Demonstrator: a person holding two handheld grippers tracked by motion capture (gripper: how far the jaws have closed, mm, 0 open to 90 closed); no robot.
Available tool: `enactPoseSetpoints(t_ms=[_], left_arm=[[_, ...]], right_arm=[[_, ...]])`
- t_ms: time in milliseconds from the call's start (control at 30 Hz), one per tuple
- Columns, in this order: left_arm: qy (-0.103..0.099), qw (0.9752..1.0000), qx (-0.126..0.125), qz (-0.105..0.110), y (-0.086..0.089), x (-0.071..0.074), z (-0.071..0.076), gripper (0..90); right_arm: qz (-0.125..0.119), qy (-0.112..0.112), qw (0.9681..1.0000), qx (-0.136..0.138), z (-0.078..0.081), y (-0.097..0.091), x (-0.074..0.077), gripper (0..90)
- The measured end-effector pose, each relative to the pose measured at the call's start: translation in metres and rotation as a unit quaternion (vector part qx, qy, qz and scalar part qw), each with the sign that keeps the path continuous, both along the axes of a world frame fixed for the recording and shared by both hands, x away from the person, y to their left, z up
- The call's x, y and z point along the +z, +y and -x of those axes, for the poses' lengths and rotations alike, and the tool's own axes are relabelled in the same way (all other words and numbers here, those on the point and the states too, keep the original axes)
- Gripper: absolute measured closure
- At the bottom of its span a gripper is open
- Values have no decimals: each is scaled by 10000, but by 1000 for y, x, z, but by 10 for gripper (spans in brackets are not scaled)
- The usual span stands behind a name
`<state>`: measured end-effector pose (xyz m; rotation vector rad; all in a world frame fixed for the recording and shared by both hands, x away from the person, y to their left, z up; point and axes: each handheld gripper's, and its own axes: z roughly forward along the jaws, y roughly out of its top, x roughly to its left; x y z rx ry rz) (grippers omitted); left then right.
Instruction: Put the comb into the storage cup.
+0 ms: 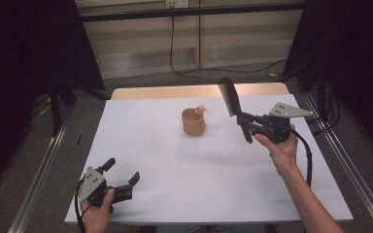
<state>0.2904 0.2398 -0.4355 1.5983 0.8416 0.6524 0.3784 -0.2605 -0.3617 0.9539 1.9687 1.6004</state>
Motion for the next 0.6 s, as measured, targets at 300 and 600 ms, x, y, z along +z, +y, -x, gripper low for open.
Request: enactPoseSetpoints(t_ms=[300,600], left_arm=[[-16,10000,-13,2,-1,1,0,20],[-26,10000,-38,49,-1,1,0,20]], right_arm=[[-72,-51,9999,59,-13,14,5,734],[-150,-153,9997,116,-25,31,11,733]])
